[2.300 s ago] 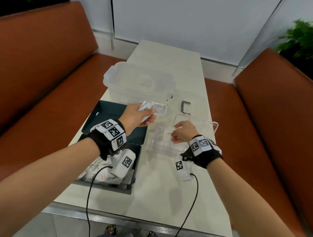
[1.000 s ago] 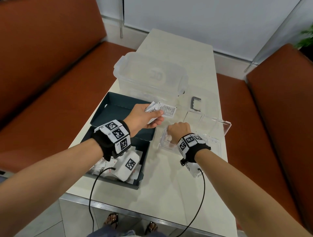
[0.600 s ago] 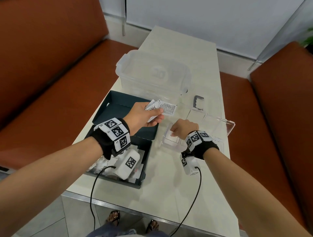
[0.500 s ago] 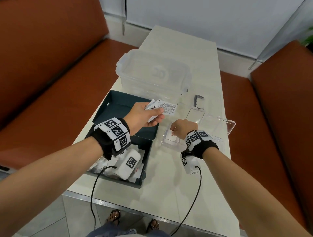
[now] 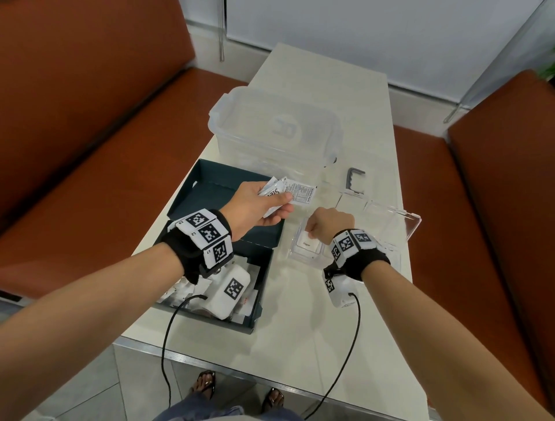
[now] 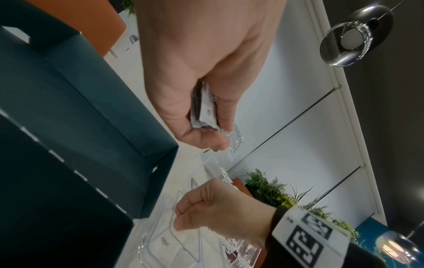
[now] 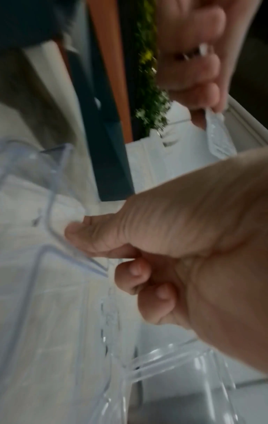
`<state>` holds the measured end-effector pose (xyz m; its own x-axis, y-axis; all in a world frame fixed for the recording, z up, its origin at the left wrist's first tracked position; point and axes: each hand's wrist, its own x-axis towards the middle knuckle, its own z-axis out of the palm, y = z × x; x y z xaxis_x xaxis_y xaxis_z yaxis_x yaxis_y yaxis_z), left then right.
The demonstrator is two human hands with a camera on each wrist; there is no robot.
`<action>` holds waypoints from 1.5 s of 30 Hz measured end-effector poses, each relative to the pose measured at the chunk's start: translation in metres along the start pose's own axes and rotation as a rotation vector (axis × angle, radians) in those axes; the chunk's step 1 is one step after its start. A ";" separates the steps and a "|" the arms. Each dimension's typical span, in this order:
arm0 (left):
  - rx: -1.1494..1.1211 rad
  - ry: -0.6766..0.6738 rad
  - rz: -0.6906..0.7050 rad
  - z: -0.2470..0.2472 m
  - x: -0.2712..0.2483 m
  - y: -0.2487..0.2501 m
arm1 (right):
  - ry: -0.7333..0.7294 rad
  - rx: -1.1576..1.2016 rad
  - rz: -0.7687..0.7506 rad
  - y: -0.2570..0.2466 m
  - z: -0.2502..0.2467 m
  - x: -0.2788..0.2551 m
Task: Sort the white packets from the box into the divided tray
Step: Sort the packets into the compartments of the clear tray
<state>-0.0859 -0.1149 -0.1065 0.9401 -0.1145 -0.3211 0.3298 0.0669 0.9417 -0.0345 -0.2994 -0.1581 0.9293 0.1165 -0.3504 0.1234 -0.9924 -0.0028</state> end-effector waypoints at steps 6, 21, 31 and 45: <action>-0.007 0.006 -0.004 0.000 0.001 0.000 | 0.095 -0.211 -0.025 -0.009 0.016 -0.004; -0.002 0.007 0.003 0.000 0.001 0.001 | 0.010 -0.302 -0.182 -0.013 0.009 -0.011; -0.036 -0.008 0.004 0.006 0.005 0.004 | 0.418 0.538 -0.025 0.008 -0.041 -0.039; -0.125 -0.161 -0.010 0.045 0.005 0.008 | 0.197 1.529 -0.083 0.036 -0.056 -0.090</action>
<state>-0.0825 -0.1592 -0.0957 0.9142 -0.2717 -0.3006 0.3565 0.1868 0.9154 -0.0942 -0.3434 -0.0740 0.9829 0.0530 -0.1764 -0.1731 -0.0618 -0.9830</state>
